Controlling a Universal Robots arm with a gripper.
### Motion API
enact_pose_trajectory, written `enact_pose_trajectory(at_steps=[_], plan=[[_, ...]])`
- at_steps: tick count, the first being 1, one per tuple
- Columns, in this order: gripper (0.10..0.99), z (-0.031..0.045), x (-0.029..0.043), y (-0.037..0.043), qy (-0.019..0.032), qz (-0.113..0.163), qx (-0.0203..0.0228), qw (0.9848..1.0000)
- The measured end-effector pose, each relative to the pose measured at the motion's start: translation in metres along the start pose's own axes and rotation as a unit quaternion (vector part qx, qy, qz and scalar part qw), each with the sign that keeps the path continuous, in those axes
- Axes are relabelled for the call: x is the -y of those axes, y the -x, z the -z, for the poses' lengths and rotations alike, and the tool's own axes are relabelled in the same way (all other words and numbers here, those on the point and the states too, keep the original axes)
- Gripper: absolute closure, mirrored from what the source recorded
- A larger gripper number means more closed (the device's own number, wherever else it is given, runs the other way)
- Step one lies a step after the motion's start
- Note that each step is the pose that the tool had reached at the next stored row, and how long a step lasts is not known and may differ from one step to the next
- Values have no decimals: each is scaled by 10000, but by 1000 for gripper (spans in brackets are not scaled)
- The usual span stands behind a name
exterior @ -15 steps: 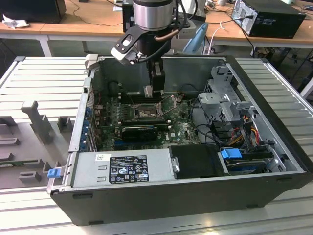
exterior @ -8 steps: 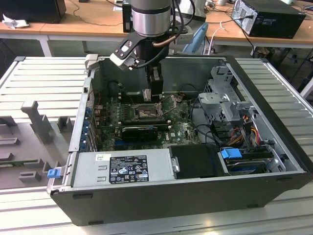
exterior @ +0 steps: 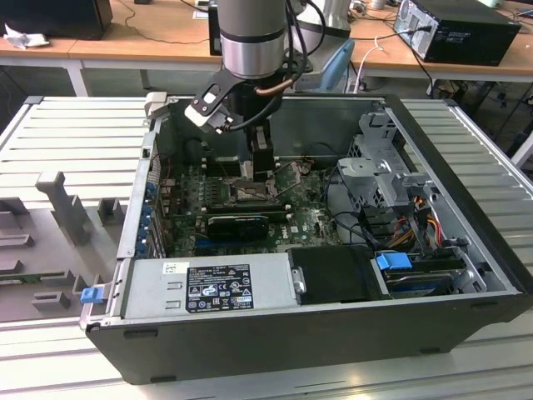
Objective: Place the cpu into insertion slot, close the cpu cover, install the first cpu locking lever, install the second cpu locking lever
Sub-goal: 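Place the cpu into insertion slot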
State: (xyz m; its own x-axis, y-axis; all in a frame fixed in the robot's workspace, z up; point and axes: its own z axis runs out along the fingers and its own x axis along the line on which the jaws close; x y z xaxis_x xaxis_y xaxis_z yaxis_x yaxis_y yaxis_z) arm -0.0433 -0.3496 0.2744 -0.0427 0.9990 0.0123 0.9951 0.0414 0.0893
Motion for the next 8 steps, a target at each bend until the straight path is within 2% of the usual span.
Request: enact_pose_trajectory(at_steps=[8], plan=[[557, -93, 8, -23, -1, -1, 2, 10000]])
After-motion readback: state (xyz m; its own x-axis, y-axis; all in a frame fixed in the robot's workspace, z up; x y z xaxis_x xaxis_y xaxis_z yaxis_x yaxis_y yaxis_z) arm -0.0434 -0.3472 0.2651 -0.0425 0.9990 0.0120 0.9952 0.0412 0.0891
